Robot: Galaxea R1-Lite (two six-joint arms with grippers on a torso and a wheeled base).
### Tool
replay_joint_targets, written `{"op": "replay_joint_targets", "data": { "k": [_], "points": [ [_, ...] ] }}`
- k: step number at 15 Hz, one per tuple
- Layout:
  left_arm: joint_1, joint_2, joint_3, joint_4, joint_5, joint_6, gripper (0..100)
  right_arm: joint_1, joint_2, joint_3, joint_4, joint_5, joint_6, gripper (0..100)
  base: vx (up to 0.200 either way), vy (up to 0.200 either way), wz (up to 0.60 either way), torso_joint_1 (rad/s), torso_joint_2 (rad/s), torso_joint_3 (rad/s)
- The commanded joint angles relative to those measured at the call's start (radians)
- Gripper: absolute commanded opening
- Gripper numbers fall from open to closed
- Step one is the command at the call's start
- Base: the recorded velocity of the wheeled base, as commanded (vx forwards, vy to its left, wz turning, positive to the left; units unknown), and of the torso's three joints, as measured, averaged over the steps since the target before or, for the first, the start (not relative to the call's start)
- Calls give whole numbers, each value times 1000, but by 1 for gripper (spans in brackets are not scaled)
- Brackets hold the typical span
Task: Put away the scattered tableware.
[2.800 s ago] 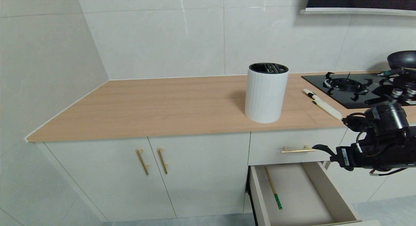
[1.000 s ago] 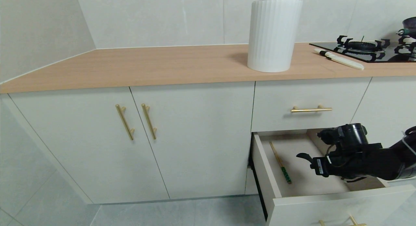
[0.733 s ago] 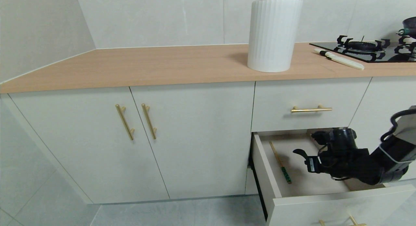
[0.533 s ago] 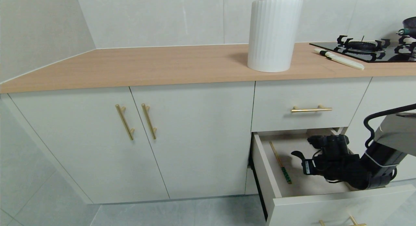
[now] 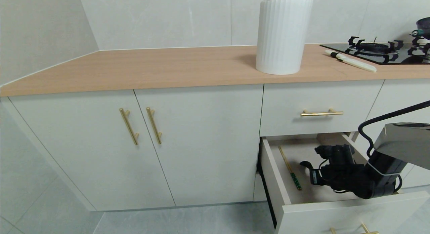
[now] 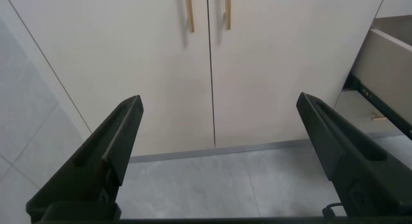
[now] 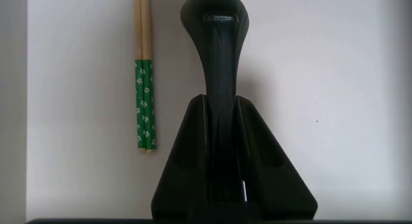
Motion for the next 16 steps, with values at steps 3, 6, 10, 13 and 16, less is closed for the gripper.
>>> {"op": "replay_joint_targets", "data": {
  "k": [3, 6, 10, 13, 16],
  "points": [
    [0, 0, 0, 0, 0, 0, 100, -1, 12, -4, -1, -3, 0, 100, 0, 0, 0, 0, 0, 0],
    [0, 0, 0, 0, 0, 0, 100, -1, 12, -4, -1, -3, 1, 100, 0, 0, 0, 0, 0, 0],
    [0, 0, 0, 0, 0, 0, 100, -1, -23, 1, -1, -3, 26, 100, 0, 0, 0, 0, 0, 0],
    [0, 0, 0, 0, 0, 0, 100, -7, -193, 60, 2, -3, 52, 100, 0, 0, 0, 0, 0, 0],
    [0, 0, 0, 0, 0, 0, 100, -7, -416, 143, 28, -3, 55, 100, 0, 0, 0, 0, 0, 0]
  ]
}}
